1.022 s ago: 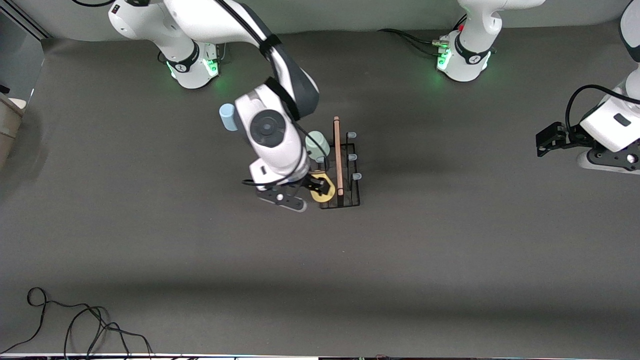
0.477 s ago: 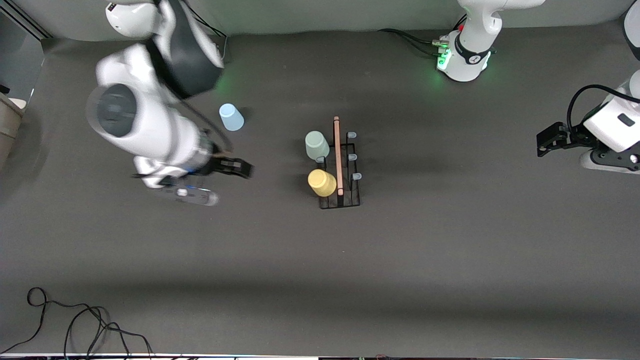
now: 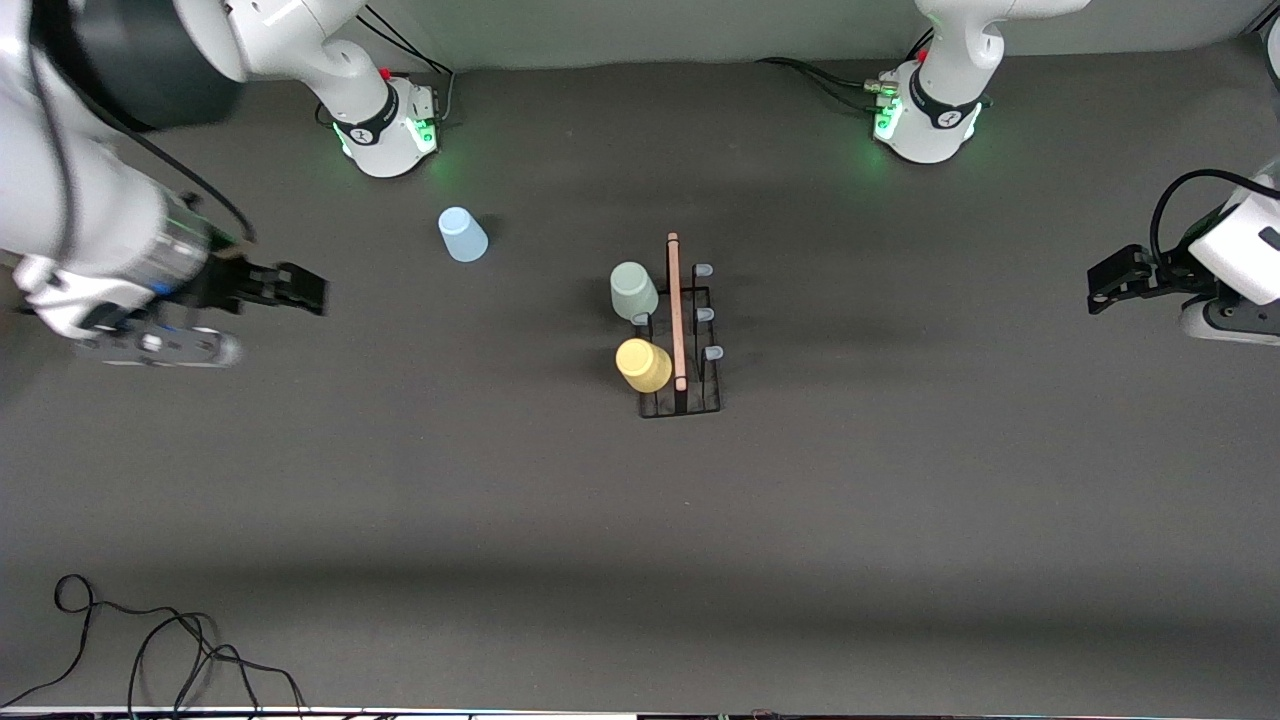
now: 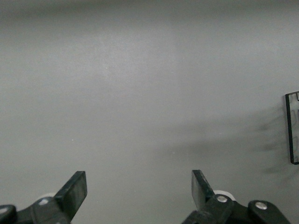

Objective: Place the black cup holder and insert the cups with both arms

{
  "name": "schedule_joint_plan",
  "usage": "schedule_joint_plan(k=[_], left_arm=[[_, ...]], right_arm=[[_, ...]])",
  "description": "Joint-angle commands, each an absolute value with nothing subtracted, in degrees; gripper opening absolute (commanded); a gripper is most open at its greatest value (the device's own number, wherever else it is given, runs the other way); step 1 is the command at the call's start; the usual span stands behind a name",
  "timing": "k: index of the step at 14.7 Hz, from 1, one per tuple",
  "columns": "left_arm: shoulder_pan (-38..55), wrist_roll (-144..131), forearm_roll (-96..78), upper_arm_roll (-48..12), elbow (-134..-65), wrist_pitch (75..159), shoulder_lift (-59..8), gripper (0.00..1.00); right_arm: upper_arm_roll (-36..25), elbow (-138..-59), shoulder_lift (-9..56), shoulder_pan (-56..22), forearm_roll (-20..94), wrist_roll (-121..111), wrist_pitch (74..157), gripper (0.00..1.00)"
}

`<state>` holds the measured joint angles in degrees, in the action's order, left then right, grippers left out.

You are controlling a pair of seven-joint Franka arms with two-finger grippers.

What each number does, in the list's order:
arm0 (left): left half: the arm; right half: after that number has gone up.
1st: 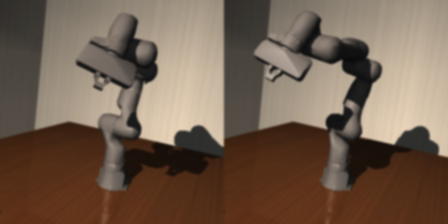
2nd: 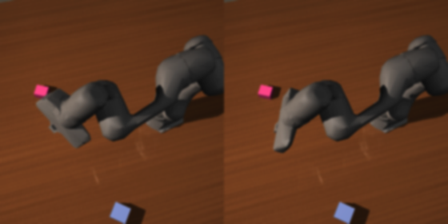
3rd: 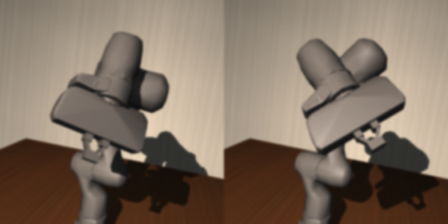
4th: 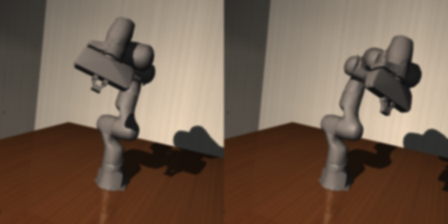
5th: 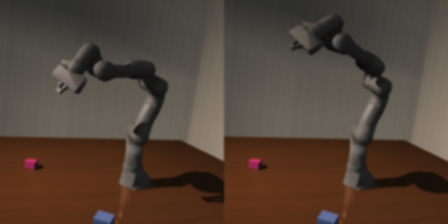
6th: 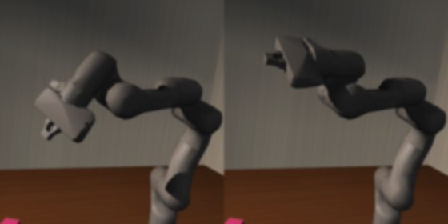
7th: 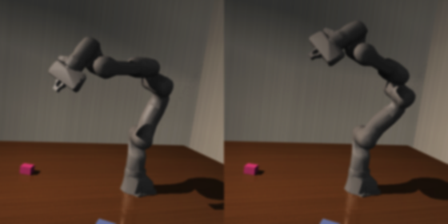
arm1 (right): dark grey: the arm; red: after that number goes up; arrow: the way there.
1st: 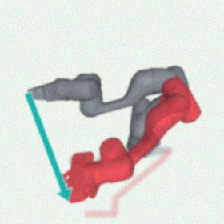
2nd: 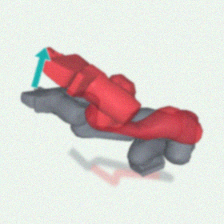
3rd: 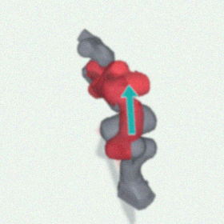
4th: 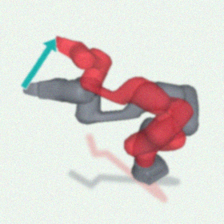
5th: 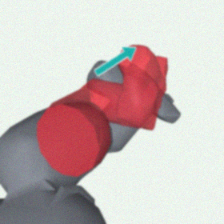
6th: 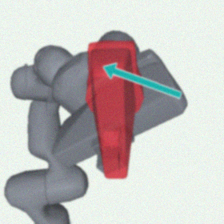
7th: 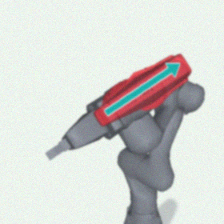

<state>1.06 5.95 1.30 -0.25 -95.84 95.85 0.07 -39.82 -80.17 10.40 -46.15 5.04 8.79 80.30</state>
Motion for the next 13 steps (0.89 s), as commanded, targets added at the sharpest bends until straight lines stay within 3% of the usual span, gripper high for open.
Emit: schedule_joint_plan(k=[1, 11, 13], left_arm=[[0.70, 5.54, 1.32, 0.08, -95.89, 94.57, 1.41, 1.00], [0.79, 5.36, 1.58, 0.44, -96.59, 94.83, 1.93, 1.00], [0.88, 5.19, 1.58, 0.44, -96.59, 95.01, 1.93, 1.00]], right_arm=[[-42.27, -81.91, 9.05, -47.28, 2.99, 5.80, 80.67, 1.00], [-42.02, -88.94, 4.83, -46.67, 1.58, 5.89, 89.21, 1.00], [-35.29, -88.95, 4.66, -39.51, 1.23, 5.89, 89.12, 1.00]])
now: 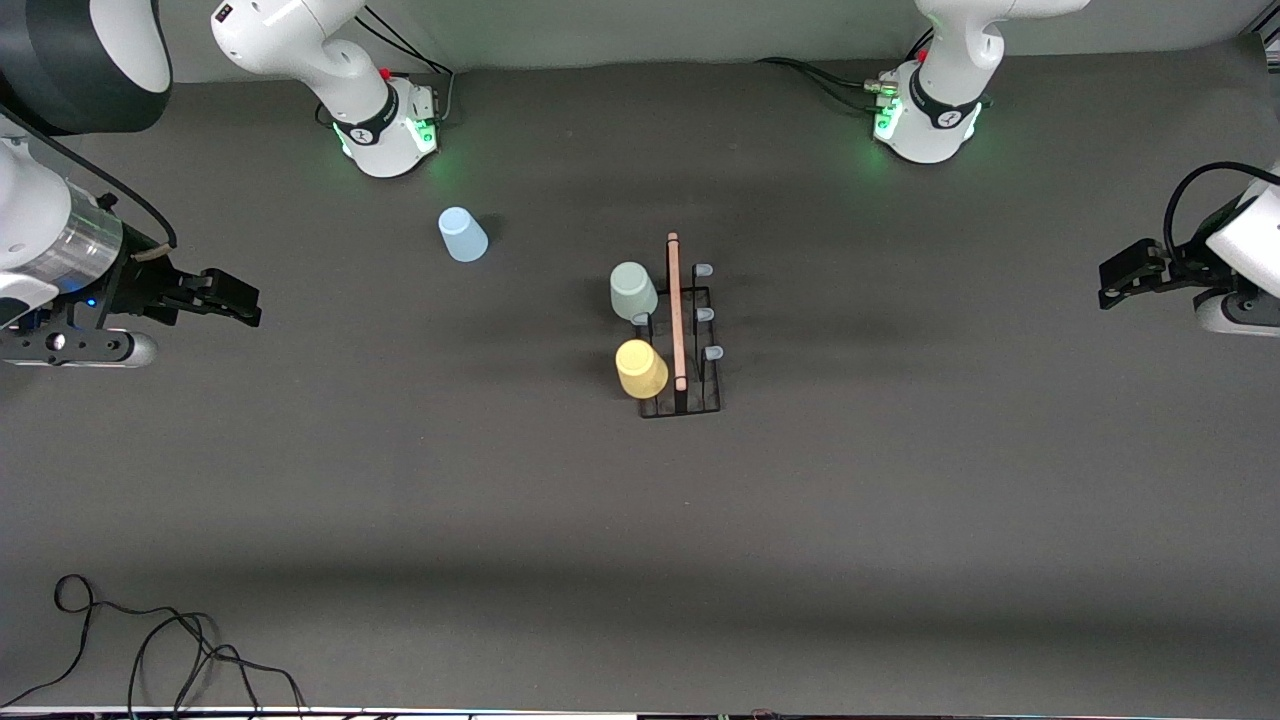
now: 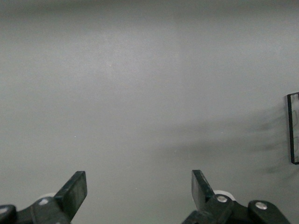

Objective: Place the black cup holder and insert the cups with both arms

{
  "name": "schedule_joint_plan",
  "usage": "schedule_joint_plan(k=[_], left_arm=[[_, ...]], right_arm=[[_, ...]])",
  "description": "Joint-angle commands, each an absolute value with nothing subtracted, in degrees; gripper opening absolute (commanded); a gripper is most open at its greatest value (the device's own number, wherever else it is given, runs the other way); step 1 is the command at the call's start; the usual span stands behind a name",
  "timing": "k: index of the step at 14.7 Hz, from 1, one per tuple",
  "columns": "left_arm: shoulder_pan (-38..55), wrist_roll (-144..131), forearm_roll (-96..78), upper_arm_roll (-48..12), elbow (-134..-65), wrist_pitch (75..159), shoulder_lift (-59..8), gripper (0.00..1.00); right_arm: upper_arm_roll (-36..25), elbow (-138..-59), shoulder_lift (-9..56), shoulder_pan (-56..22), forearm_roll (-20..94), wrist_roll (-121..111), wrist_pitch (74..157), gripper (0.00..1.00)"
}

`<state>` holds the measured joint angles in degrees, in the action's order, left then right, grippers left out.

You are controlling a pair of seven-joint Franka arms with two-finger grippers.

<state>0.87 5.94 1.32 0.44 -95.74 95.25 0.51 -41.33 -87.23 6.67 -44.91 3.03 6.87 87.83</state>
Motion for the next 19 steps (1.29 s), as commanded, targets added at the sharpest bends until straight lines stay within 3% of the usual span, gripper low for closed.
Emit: schedule_joint_plan(k=[1, 4, 7, 12, 19], left_arm=[[0.88, 5.19, 1.58, 0.35, -96.59, 95.01, 1.93, 1.00], [0.97, 5.01, 1.58, 0.35, -96.59, 95.45, 1.76, 1.00], [0.97, 5.01, 1.67, 0.35, -96.42, 95.89, 1.58, 1.00], [0.88, 5.10, 1.67, 0.35, -96.42, 95.01, 1.76, 1.00], [0.88, 5.10, 1.67, 0.26, -96.50, 95.10, 1.67, 1.00]], right_arm=[[-29.07, -88.95, 4.40, -33.11, 1.14, 5.80, 89.12, 1.00], [-15.24, -89.21, 3.08, -19.73, -1.14, 5.63, 88.86, 1.00], [-7.49, -89.91, 2.20, -11.80, -1.23, 5.54, 88.77, 1.00], [-1.59, -97.29, -2.81, -4.58, -1.32, 3.61, 93.77, 1.00], [-1.14, -94.31, -1.05, -4.22, -1.32, 3.78, 92.11, 1.00]])
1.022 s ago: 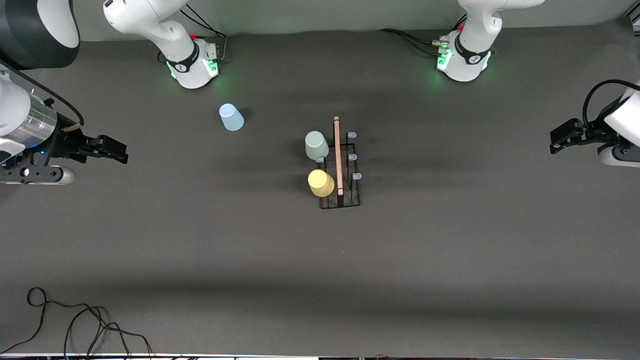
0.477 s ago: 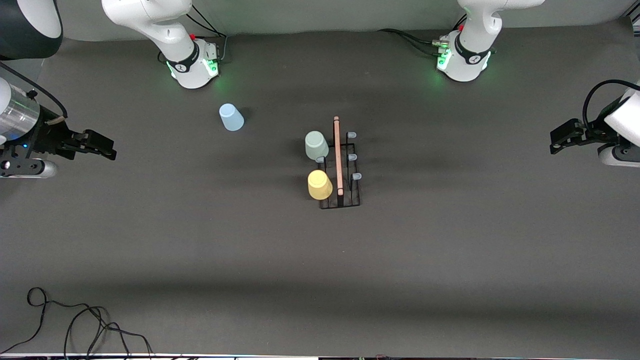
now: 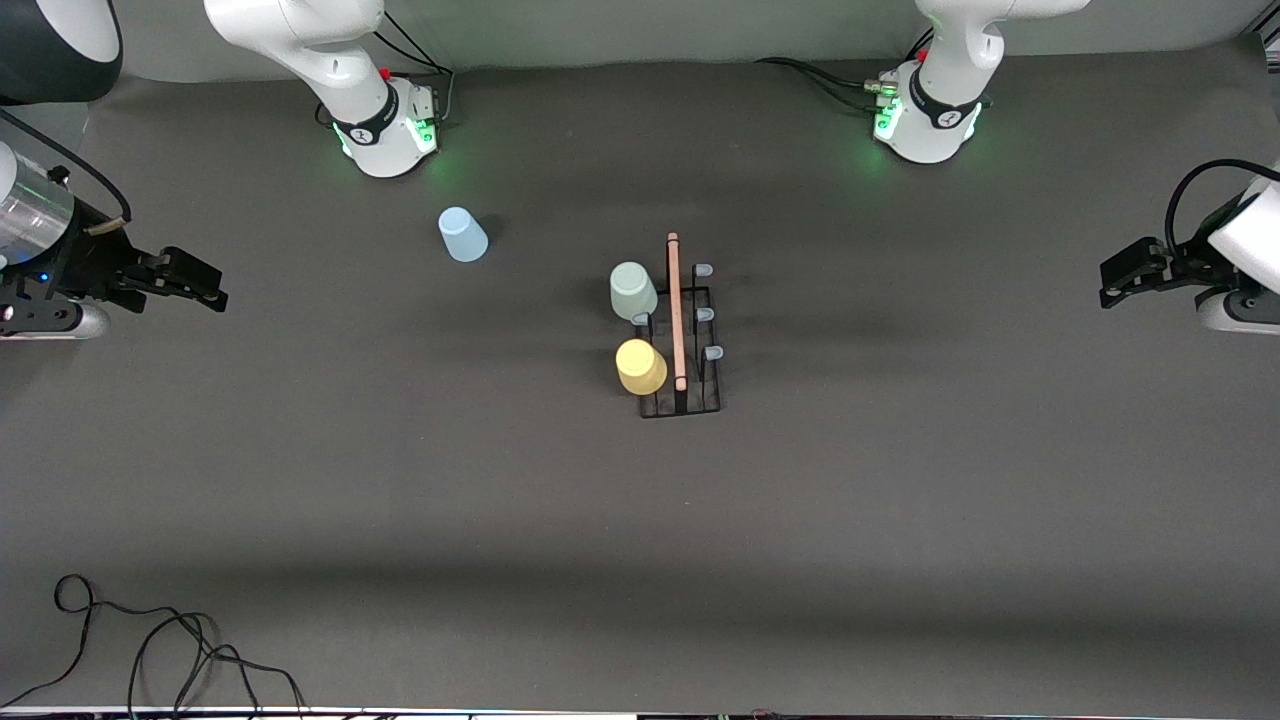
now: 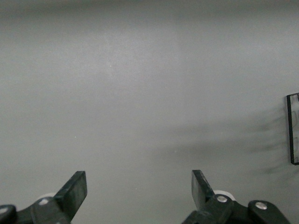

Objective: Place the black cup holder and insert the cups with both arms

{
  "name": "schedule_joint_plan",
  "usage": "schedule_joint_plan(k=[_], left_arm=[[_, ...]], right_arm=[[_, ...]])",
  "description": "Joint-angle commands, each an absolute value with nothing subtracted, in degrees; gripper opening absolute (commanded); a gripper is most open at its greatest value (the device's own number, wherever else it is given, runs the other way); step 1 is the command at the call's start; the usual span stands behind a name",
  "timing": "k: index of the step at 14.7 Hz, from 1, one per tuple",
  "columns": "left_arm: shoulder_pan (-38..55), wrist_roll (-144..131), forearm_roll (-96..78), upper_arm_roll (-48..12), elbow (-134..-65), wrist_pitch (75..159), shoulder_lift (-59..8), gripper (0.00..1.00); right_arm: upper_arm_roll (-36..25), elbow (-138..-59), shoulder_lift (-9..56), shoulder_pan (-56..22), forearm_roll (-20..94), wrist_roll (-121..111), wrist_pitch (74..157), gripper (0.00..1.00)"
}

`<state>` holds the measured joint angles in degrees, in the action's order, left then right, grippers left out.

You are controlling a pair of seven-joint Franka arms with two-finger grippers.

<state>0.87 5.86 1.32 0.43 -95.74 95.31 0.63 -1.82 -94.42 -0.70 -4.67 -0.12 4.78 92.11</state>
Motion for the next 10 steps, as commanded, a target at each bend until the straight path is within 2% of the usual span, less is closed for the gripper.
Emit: schedule_joint_plan(k=[1, 10], left_arm=[[0.88, 5.18, 1.67, 0.35, -96.50, 95.36, 1.67, 1.00], [0.79, 5.18, 1.67, 0.35, -96.50, 95.36, 1.58, 1.00]], right_arm=[[-1.14, -94.39, -1.05, -4.22, -1.23, 3.69, 92.02, 1.00], [-1.14, -94.40, -1.14, -4.22, -1.23, 3.60, 91.49, 1.00]])
